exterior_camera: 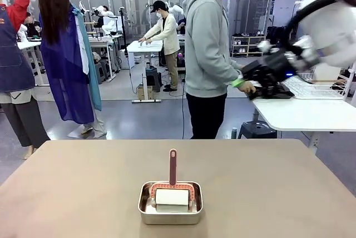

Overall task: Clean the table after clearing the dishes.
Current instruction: When the right (or left) Handle tray is removed, use the right hand (or left hand) to clean the right (or left) side of the table with the Lint Roller.

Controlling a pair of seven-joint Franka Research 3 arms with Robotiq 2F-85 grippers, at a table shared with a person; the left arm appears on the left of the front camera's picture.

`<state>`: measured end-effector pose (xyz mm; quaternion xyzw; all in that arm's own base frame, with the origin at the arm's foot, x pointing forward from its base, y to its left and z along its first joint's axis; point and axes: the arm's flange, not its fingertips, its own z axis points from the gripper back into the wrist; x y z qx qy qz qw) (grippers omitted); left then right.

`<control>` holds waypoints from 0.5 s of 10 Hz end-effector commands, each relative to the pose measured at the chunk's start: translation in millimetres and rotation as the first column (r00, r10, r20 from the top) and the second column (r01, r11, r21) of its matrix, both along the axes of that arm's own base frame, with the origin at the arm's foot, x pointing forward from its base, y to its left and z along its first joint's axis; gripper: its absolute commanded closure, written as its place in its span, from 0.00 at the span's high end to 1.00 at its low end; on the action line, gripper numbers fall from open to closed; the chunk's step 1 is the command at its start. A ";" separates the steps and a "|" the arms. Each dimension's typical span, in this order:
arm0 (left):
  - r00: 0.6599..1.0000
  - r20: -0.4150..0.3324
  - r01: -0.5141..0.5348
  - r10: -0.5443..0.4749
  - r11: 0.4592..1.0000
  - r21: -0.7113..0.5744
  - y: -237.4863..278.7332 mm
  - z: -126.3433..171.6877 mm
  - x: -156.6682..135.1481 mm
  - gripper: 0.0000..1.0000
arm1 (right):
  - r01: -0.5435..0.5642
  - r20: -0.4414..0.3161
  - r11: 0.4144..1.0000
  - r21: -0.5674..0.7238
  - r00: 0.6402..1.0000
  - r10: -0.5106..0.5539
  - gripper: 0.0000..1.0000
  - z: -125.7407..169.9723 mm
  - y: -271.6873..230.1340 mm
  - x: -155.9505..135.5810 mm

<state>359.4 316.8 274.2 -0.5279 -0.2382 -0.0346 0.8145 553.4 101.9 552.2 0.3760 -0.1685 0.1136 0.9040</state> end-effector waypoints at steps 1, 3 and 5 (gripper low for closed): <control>1.000 -0.011 0.010 -0.010 1.000 0.009 0.5 4.0 -3.1 1.00 | -0.170 -0.008 0.978 -0.122 0.985 0.170 1.00 2.5 34.3 30.1; 1.000 -0.011 0.010 -0.010 1.000 0.009 0.5 4.0 -3.1 1.00 | -0.333 -0.029 0.917 -0.218 0.942 0.335 1.00 -17.1 102.3 34.0; 1.000 -0.011 0.010 -0.010 1.000 0.009 0.5 4.0 -3.1 1.00 | -0.460 -0.075 0.848 -0.264 0.886 0.458 1.00 -33.6 148.6 23.7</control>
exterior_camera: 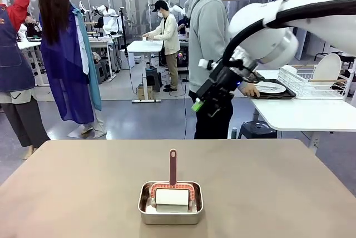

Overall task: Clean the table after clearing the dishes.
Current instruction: When the right (or left) Handle tray is removed, use the right hand (or left hand) to clean the right (or left) side of the table with the Lint Roller.

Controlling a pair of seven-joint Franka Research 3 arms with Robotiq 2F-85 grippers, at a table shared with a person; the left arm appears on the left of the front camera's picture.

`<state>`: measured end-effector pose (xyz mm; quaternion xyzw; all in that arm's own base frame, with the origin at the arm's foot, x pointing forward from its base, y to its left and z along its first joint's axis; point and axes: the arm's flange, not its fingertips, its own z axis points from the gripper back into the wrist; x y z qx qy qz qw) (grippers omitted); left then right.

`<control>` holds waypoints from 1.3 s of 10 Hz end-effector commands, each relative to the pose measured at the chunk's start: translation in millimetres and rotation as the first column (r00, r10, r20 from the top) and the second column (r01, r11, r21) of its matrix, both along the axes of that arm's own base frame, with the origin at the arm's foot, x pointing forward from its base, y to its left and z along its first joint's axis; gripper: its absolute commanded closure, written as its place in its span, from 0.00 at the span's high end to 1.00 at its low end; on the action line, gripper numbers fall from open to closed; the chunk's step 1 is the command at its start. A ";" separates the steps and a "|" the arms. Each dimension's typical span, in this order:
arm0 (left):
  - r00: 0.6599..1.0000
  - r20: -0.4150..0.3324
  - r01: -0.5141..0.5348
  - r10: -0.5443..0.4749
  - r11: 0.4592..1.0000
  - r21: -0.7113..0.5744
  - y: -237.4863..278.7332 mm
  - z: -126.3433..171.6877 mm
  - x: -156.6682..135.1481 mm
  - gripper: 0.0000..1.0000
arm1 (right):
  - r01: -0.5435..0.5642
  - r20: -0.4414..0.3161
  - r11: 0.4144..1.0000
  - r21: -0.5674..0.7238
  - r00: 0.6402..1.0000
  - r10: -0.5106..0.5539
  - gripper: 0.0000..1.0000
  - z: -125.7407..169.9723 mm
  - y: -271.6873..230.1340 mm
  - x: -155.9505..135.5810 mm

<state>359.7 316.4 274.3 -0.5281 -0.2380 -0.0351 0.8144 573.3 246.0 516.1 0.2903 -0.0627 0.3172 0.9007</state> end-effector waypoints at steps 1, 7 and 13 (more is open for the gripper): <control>1.000 -0.011 0.009 -0.009 1.000 0.009 0.9 4.0 -3.4 1.00 | -0.146 0.000 0.988 -0.051 0.989 0.147 1.00 -3.4 30.5 -12.6; 1.000 -0.011 0.009 -0.009 1.000 0.009 0.9 4.0 -3.4 1.00 | -0.234 -0.001 0.968 -0.096 0.972 0.234 1.00 -15.8 67.8 -40.7; 1.000 -0.011 0.009 -0.009 1.000 0.009 0.9 4.0 -3.4 1.00 | -0.497 0.117 0.774 -0.393 0.808 0.578 1.00 -16.0 120.5 -42.3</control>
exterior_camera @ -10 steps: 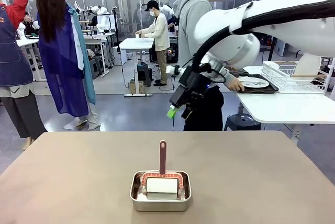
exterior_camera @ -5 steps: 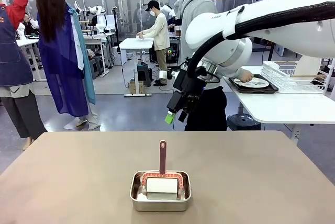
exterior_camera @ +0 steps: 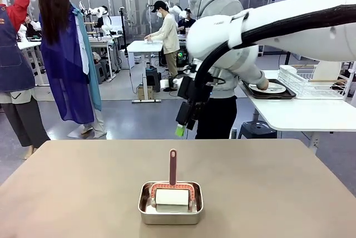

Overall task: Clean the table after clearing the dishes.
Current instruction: When the right (or left) Handle tray is removed, use the right hand (or left hand) to clean the right (or left) side of the table with the Lint Roller.

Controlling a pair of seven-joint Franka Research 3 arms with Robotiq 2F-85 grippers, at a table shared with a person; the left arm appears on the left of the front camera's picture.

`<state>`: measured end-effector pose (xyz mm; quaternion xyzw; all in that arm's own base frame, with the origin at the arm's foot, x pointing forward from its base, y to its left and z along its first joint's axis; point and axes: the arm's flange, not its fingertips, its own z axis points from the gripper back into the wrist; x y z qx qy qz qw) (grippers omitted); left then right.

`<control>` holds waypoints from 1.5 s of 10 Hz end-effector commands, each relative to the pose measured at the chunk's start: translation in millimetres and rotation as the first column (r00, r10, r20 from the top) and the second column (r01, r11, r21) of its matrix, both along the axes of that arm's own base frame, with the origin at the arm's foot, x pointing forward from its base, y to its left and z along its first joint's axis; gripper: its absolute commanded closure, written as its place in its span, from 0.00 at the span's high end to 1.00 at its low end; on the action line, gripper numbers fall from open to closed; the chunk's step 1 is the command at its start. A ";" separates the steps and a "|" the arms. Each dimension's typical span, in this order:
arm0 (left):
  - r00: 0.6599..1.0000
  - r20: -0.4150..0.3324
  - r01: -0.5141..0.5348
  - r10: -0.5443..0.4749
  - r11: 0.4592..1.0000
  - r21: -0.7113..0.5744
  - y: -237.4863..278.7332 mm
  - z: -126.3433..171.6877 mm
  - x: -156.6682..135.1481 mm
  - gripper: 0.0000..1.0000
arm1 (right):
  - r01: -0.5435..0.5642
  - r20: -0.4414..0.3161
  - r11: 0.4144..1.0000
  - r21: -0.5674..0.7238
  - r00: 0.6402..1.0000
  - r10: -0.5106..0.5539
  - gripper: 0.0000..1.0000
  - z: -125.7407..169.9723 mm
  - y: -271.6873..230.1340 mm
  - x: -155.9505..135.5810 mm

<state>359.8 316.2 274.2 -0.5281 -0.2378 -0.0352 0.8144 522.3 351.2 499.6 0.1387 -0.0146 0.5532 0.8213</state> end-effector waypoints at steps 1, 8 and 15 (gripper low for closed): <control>1.000 -0.011 0.008 -0.008 1.000 0.009 1.0 4.0 -3.5 1.00 | -0.169 0.087 0.983 -0.078 0.981 0.175 1.00 -7.2 25.2 9.7; 1.000 -0.011 0.008 -0.008 1.000 0.009 1.0 4.0 -3.5 1.00 | -0.452 -0.037 0.890 -0.055 0.892 0.451 1.00 -46.0 69.4 21.3; 1.000 -0.011 0.008 -0.008 1.000 0.009 1.0 4.0 -3.5 1.00 | -0.468 -0.213 0.883 -0.030 0.866 0.451 1.00 -77.6 81.9 20.8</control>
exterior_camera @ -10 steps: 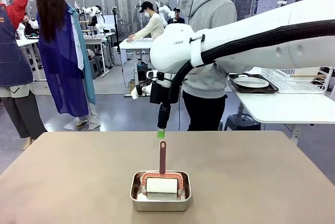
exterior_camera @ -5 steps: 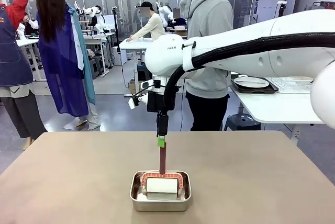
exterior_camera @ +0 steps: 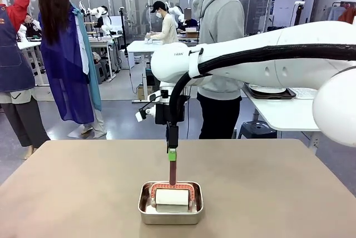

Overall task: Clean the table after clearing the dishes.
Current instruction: When the right (or left) Handle tray is removed, use the right hand (or left hand) to clean the right (or left) side of the table with the Lint Roller.

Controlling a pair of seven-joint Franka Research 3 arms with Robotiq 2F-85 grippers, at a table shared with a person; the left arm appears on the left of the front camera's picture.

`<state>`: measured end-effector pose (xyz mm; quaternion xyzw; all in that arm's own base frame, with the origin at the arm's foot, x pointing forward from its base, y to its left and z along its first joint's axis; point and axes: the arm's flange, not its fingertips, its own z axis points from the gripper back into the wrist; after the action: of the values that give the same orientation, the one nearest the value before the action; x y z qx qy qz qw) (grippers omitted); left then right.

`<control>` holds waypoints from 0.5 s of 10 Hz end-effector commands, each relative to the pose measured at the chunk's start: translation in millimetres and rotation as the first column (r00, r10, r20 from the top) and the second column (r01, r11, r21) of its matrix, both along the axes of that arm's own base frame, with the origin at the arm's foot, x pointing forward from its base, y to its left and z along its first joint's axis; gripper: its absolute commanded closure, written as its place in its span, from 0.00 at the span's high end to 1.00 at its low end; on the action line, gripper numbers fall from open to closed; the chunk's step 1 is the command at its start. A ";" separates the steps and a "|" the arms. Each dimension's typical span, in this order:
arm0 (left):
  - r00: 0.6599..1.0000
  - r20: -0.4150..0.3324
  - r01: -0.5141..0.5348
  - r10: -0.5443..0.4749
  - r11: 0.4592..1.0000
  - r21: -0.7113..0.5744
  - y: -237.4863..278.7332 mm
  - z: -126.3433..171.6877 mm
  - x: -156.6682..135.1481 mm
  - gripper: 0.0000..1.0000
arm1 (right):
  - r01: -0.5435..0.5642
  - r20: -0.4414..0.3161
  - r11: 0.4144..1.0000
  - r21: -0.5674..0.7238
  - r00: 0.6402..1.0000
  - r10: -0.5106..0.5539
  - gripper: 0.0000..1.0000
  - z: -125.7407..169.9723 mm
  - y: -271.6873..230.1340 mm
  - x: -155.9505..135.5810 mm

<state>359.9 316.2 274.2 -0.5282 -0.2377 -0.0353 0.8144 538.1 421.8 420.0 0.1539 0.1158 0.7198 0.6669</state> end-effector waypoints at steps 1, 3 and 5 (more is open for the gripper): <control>1.000 -0.011 0.008 -0.008 1.000 0.009 1.1 4.0 -3.6 1.00 | 0.001 -0.026 1.000 -0.011 1.000 -0.001 1.00 -3.3 14.8 4.7; 1.000 -0.011 0.008 -0.008 1.000 0.009 1.1 4.0 -3.6 1.00 | -0.004 -0.018 0.999 -0.045 1.000 0.004 1.00 -9.2 8.9 0.5; 1.000 -0.011 0.008 -0.008 1.000 0.009 1.1 4.0 -3.6 1.00 | -0.016 -0.025 0.999 -0.050 1.000 0.015 1.00 -10.6 7.8 -1.8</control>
<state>359.9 316.1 274.2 -0.5282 -0.2377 -0.0353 0.8144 536.7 426.0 402.8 0.1582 0.1326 0.7200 0.6626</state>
